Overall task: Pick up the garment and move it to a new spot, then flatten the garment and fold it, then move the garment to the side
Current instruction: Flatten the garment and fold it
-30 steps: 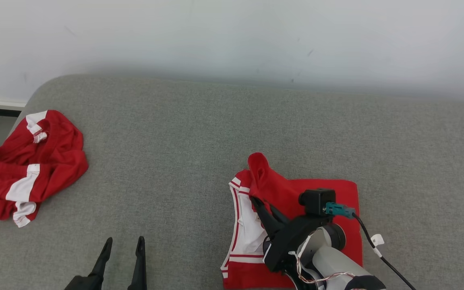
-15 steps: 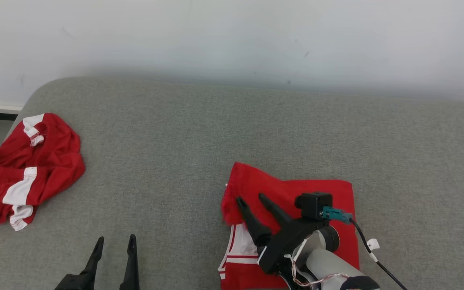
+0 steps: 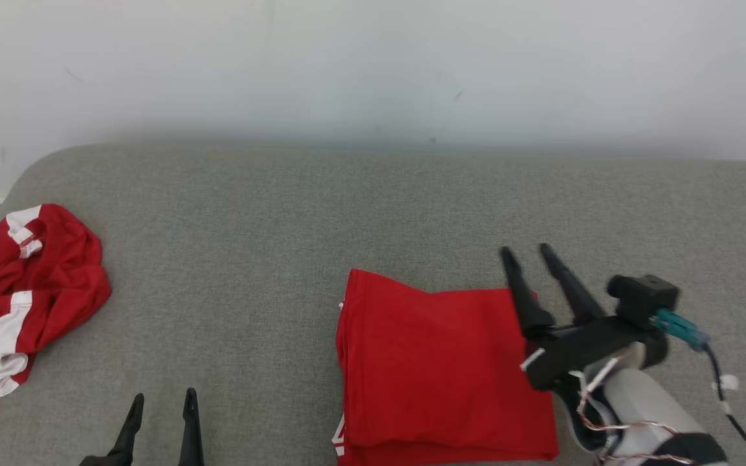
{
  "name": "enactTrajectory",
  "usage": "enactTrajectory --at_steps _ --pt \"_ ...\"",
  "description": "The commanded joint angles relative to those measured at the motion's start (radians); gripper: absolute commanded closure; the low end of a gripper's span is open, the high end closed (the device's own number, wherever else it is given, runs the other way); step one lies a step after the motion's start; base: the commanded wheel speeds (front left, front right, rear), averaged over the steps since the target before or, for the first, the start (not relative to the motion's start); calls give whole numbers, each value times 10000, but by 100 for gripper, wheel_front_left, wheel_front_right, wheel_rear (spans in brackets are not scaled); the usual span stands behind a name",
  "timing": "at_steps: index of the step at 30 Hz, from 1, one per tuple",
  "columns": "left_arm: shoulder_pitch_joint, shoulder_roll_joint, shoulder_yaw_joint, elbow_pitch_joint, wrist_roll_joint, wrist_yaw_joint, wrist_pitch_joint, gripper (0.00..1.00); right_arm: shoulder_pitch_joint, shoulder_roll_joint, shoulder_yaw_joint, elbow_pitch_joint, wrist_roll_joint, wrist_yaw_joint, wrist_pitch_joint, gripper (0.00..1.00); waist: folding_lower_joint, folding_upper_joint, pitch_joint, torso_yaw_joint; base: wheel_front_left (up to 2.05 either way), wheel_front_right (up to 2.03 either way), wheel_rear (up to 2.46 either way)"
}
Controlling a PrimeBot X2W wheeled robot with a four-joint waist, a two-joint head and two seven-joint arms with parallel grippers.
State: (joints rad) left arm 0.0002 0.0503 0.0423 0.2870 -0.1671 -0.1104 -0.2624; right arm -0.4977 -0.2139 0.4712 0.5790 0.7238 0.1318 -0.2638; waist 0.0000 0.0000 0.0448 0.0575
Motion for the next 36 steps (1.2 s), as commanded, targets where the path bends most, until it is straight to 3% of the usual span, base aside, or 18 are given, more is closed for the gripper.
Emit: enactTrajectory --at_steps 1,8,18,24,36 --pt "127 -1 85 -103 113 -17 -24 0 584 -162 -731 -516 -657 -17 -11 0 0 0 -66 -95 0 0 0" --pt "321 -1 282 -451 360 -41 -24 0 2447 -12 -3016 -2169 -2984 -17 -12 0 0 0 -203 -336 0 0 0" --pt "571 -3 449 -688 640 -129 -24 0 4986 977 -4862 -4020 -3978 -17 -14 0 0 0 -468 -558 0 0 0" --pt "651 -1 388 -853 956 -115 -24 0 5796 1174 -4846 -4285 -4635 -17 -13 0 0 0 -507 -674 0 0 0" --pt "864 -1 230 -1079 1172 -44 -24 0 5913 1376 -4393 -3833 -5211 -17 -15 0 0 0 -605 -706 0 0 0"
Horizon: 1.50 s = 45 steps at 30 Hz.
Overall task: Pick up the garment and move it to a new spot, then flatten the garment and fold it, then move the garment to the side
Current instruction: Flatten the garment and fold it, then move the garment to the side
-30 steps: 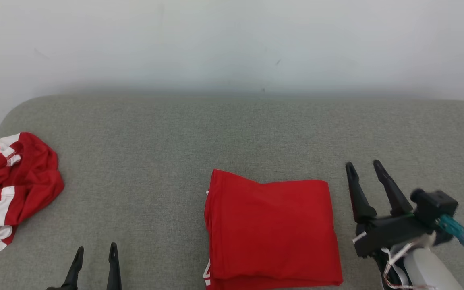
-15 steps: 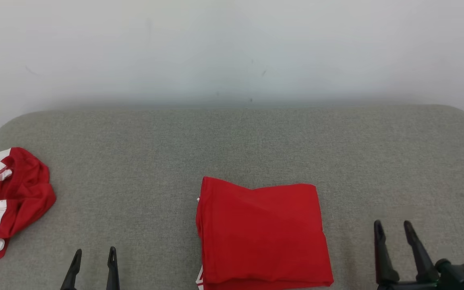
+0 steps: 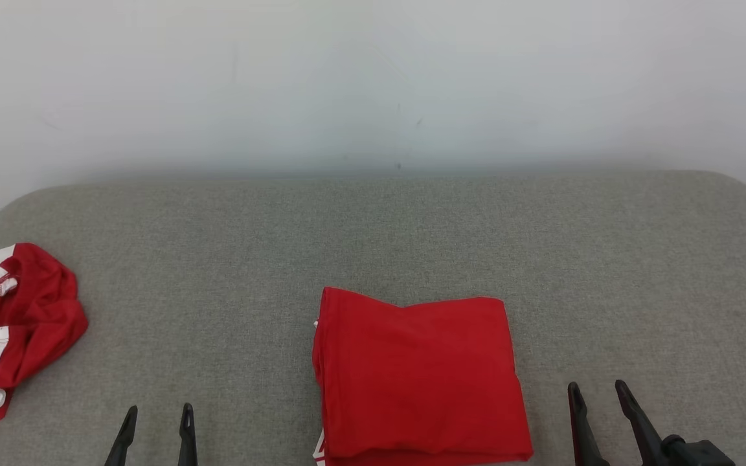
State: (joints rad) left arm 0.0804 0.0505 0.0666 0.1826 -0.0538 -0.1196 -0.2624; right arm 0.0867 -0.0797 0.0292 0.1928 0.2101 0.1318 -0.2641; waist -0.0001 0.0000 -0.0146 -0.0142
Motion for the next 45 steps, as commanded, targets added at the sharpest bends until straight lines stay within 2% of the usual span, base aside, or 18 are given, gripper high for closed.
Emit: enactTrajectory --at_steps 1,45 --pt "82 -2 -27 -57 45 45 -24 0 64 47 39 50 -87 -17 -11 0 1 0 -21 20 0 0 0" --pt "249 -3 -169 -206 191 220 -24 0 70 82 133 323 -100 -17 -12 0 1 0 114 139 0 0 0"
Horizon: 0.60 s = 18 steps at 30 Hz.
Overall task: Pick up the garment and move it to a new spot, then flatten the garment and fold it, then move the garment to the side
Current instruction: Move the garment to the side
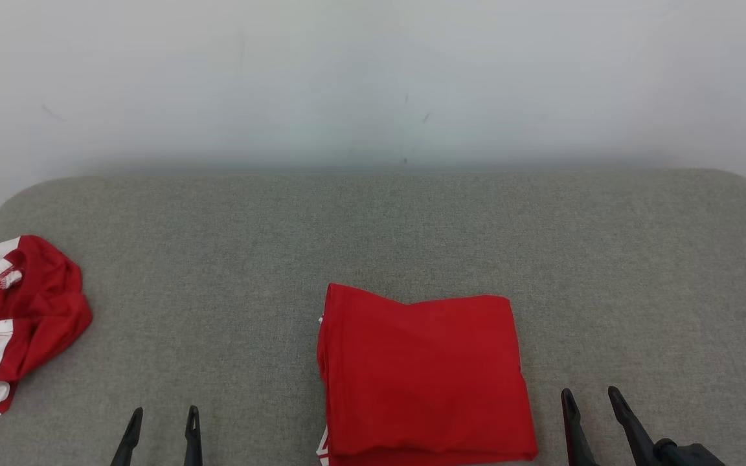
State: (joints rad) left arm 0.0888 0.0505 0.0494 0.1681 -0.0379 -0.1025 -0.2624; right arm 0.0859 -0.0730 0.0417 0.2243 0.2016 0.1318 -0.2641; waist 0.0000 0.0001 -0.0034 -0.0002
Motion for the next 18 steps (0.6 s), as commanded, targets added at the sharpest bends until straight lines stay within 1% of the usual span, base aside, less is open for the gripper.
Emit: enactTrajectory --at_steps 1,10,16,18 --pt "151 -3 -2 -61 37 57 -24 0 84 11 8 12 -18 -17 -10 0 0 -1 5 -1 0 0 0" --pt "106 -3 -62 -70 -16 98 -24 0 -33 -2 -18 36 -25 -17 -12 0 0 -1 34 32 0 0 0" --pt "49 -2 -74 -70 -42 114 -24 0 -669 -190 151 164 -26 -17 -12 0 0 -1 78 51 0 0 0" --pt "1 -3 -100 -49 -42 106 -24 0 -1040 -250 165 372 10 -17 -10 0 0 -1 102 80 0 0 0"
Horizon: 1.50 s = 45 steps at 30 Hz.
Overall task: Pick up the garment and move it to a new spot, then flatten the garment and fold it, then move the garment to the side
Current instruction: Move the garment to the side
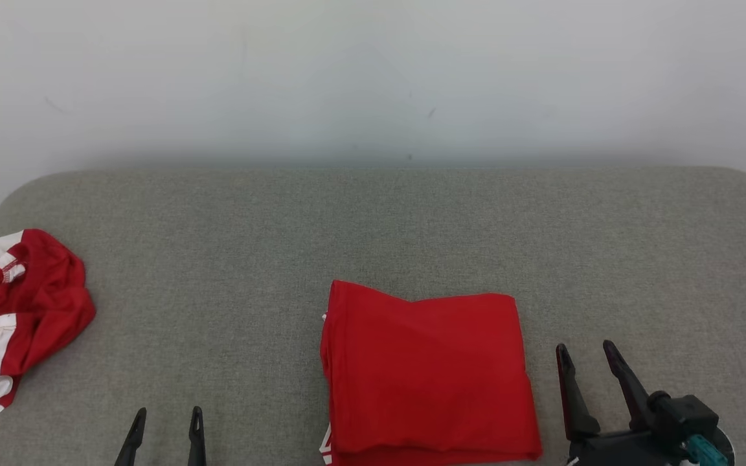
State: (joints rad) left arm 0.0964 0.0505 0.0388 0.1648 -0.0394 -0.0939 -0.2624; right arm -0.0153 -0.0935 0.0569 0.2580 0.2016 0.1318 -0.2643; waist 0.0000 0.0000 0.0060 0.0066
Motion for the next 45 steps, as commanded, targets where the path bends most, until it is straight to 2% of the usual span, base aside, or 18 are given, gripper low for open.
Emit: enactTrajectory --at_steps 1,4,11,16,25,26,27,28,31,32,35,36,39,40,45 --pt "-108 -3 -20 -2 -27 14 -24 0 -244 -59 7 206 26 -17 -8 0 0 0 22 40 0 0 0" --pt "-192 -3 -101 46 -44 5 -24 0 -1011 -73 119 1333 33 -17 -8 0 0 0 56 139 0 0 0" --pt "-423 -2 -350 209 -92 -23 -24 0 -3054 -90 449 4830 349 -18 -10 0 0 0 149 527 0 0 0" --pt "-514 -2 -502 290 -138 -15 -24 0 -3959 -66 844 6890 748 -18 18 0 0 0 202 747 0 0 0" --pt "-556 -3 -445 362 -117 -29 -24 0 -4493 257 1650 8808 1638 -18 236 0 0 0 229 816 0 0 0" --pt "-578 -2 -446 371 -111 -35 -24 0 -4544 290 1750 8909 1772 -18 256 58 0 0 232 815 0 0 0" --pt "-598 -2 -441 377 -106 -40 -24 0 -4577 308 1865 8973 1868 -18 283 69 0 0 232 812 0 0 0" --pt "-614 -2 -430 381 -104 -47 -24 0 -4591 324 1970 9028 1971 -18 272 100 0 0 232 804 0 0 0" --pt "-574 -3 -400 391 -91 -62 -24 0 -4778 190 2266 9109 2047 -18 162 100 0 0 220 763 0 0 0" --pt "-561 -2 -380 375 -70 -65 -24 0 -5010 -164 2656 9025 1951 -19 85 100 0 0 245 680 0 0 0" --pt "-624 -3 -349 310 -66 -67 -24 0 -5438 -714 2964 8910 1938 -21 31 100 0 0 363 519 0 0 0" --pt "-624 -3 -349 310 -66 -67 -24 0 -5438 -714 2964 8910 1938 -21 31 100 0 0 363 519 0 0 0" --pt "-791 -2 -300 224 -99 -77 -25 0 -6086 -1411 3436 8753 1928 -19 7 100 0 0 655 205 0 0 0" --pt "-791 -2 -300 224 -99 -77 -25 0 -6086 -1411 3436 8753 1928 -19 7 100 0 0 655 205 0 0 0" --pt "-1086 -2 -292 -2 -110 -88 -24 0 -7187 -2464 4060 8608 1863 -19 104 100 0 0 1264 -210 0 0 0"
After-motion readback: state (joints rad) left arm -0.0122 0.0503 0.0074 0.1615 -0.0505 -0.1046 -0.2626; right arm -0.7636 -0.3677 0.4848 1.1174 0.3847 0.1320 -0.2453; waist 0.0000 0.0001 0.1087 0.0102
